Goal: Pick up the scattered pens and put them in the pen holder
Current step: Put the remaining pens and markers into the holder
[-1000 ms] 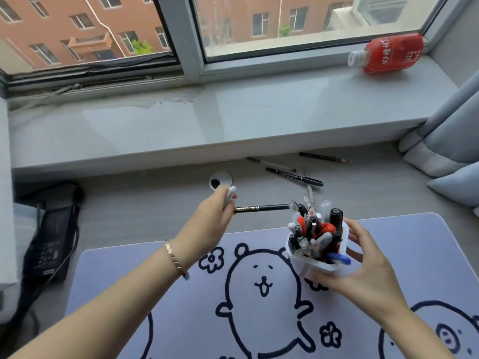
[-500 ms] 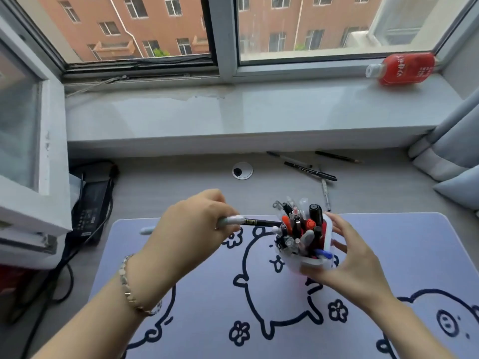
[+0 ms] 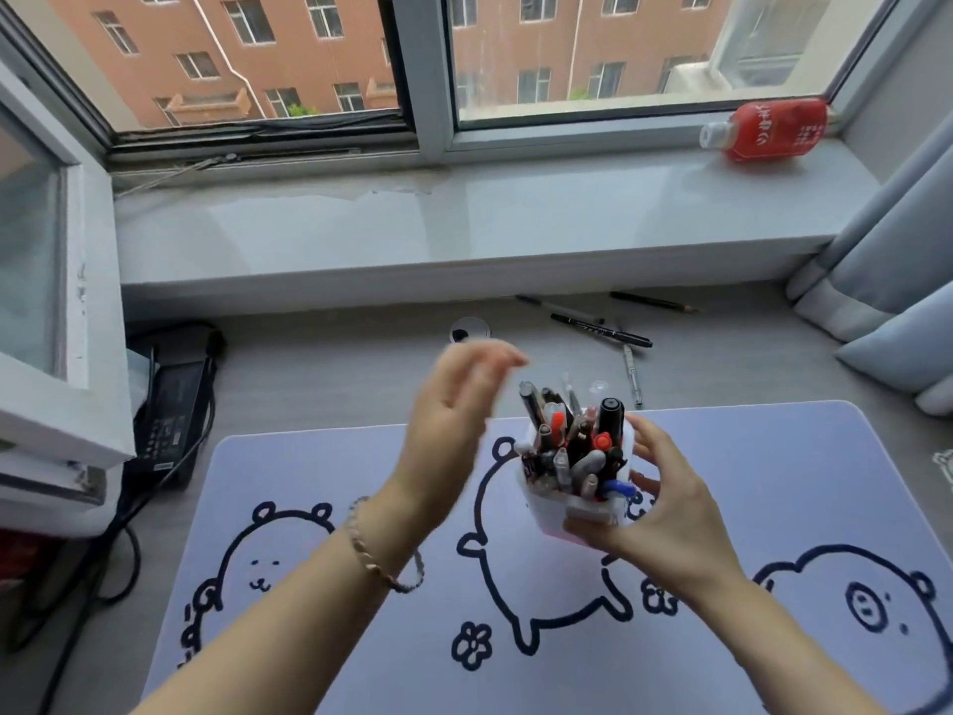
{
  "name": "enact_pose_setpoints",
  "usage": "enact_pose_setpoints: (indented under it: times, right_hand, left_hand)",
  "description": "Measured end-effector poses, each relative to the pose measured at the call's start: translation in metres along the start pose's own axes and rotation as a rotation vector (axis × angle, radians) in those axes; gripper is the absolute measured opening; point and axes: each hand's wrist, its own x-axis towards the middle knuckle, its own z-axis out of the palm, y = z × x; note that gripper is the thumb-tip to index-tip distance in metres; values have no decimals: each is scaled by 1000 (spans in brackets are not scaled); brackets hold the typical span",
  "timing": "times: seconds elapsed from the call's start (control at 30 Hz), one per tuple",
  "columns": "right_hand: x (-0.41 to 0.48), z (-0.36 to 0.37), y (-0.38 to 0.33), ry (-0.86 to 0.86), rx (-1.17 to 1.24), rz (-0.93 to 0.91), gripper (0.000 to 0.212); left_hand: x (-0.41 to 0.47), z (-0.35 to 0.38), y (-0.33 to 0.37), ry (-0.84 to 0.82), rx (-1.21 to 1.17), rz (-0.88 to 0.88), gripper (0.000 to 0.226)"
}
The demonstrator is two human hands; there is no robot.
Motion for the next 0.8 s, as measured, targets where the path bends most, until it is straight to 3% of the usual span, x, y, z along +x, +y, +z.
enact_pose_setpoints:
  times: [0.07,0.13,0.37,0.47,0.53,0.63,0.73,0.8]
  right_hand:
    - [-1,-1,2,3,6,1,97]
    - [-2,0,3,-2,25,-7,94]
    - [-6,9,-1,-62,90,-50,86]
    - [-8,9,-4,-63,144,-59,85]
    - [-8,8,-6,-55,162,-73,85]
    - [-8,4,-7,-30,166,-96,87]
    - [-4,5,-9,-41,119,-126,87]
    - [-1,8,-6,-58,95,-133,87]
  left_hand:
    - [6,-10,9,247,-370,-55,27]
    - [13,-17,14,364,-631,-100,34]
    - [17,7,13,423,-806,-101,42]
    - [7,18,3,334,-700,-86,40]
    - [-2,18,-13,248,-482,-70,36]
    - [-14,13,-35,-14,-182,-105,41]
    - [-21,9,-38,-243,-168,-240,42]
    - [-21,8,-38,-282,-201,-322,47]
